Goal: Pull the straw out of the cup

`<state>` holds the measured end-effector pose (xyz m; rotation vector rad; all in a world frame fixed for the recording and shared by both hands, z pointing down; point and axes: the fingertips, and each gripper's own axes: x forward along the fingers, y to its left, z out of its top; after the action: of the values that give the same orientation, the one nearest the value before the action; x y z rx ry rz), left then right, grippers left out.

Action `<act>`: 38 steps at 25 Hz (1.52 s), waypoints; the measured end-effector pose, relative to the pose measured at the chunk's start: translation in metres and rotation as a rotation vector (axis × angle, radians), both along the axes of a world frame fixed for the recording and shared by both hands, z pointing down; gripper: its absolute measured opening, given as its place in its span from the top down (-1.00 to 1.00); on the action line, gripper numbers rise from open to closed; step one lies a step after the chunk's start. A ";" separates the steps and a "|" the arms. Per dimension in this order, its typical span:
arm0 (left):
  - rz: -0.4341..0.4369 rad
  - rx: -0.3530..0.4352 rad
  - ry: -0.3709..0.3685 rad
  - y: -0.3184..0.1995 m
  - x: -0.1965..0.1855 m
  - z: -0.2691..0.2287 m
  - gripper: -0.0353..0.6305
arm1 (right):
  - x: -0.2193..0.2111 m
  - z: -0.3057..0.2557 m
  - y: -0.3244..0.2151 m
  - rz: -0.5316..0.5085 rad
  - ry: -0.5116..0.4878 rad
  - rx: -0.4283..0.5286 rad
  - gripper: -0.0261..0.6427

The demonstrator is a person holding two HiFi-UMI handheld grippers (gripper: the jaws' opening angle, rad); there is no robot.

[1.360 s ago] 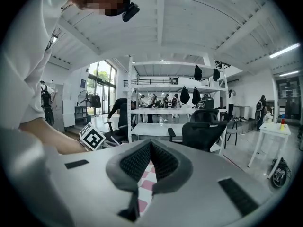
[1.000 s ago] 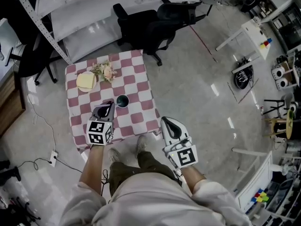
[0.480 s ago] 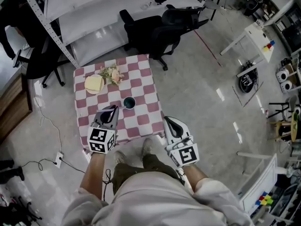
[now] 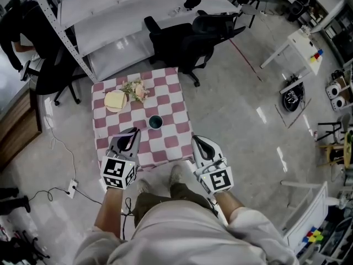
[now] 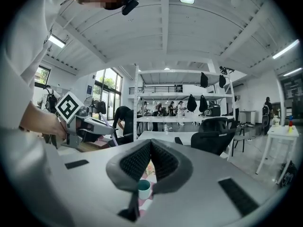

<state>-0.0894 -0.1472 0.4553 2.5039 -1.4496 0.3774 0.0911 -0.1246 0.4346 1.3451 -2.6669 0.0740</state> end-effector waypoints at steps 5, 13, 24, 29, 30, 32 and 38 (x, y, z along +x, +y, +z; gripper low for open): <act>0.001 0.035 -0.006 0.011 -0.001 -0.017 0.79 | -0.001 -0.002 0.002 -0.005 0.002 0.008 0.91; -0.002 0.063 -0.009 0.021 -0.005 -0.029 0.79 | -0.008 -0.008 0.004 -0.017 0.010 0.018 0.91; 0.004 0.070 -0.007 0.023 -0.007 -0.031 0.79 | -0.013 -0.007 0.005 -0.022 0.021 0.021 0.91; 0.008 0.070 -0.010 0.024 -0.007 -0.032 0.79 | -0.013 -0.008 0.006 -0.020 0.023 0.022 0.91; 0.009 0.069 -0.010 0.024 -0.007 -0.032 0.79 | -0.013 -0.008 0.007 -0.020 0.023 0.023 0.91; 0.009 0.070 -0.010 0.025 -0.006 -0.032 0.79 | -0.013 -0.008 0.007 -0.020 0.025 0.021 0.91; 0.007 0.073 -0.012 0.026 -0.004 -0.035 0.79 | -0.010 -0.010 0.009 -0.023 0.024 0.024 0.91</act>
<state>-0.0932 -0.1209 0.4208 2.5685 -1.4845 0.3471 0.0812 -0.1155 0.4251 1.3139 -2.6708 0.0225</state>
